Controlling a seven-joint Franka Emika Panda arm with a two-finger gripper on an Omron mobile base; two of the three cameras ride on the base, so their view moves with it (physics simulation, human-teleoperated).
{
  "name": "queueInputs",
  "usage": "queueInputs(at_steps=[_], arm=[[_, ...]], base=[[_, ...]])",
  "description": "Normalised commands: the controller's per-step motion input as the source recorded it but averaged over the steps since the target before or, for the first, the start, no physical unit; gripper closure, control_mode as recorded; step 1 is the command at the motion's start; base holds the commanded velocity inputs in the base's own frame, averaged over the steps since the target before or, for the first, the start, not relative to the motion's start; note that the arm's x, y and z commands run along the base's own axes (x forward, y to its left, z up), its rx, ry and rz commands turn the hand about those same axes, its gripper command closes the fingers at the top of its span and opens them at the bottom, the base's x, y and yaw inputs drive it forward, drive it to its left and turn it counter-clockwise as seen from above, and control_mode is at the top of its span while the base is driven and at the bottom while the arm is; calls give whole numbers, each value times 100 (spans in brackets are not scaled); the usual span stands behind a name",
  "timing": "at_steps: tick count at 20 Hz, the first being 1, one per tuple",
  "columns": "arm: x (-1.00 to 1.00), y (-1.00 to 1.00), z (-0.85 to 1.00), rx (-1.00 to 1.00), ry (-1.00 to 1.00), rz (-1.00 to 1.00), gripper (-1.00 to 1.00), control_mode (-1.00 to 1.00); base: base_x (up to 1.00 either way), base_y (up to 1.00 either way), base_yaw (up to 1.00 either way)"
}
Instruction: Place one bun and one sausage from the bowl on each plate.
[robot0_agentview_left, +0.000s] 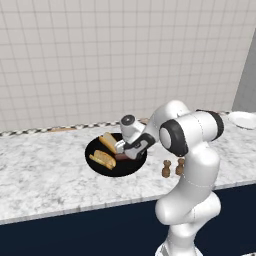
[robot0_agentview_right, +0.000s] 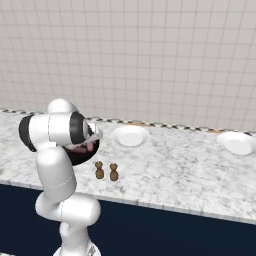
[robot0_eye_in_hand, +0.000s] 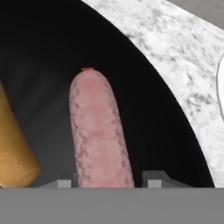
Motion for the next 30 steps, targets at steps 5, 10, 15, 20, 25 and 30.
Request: queueInputs(at_steps=[5, 10, 15, 20, 25, 30], arm=[[-10, 0, 6, 0, -7, 0, 100, -100], [-25, -9, 85, 18, -1, 0, 100, -100], [-7, -18, 100, 25, 0, 0, 100, -100], [0, -6, 100, 6, 2, -2, 100, -100], [0, -71, 61, -6, 14, -13, 100, -100], [25, -98, -4, 4, 2, -11, 100, -100]], base=[[0, 0, 0], [0, 0, 0], [0, 0, 0], [0, 0, 0], [0, 0, 0], [0, 0, 0]])
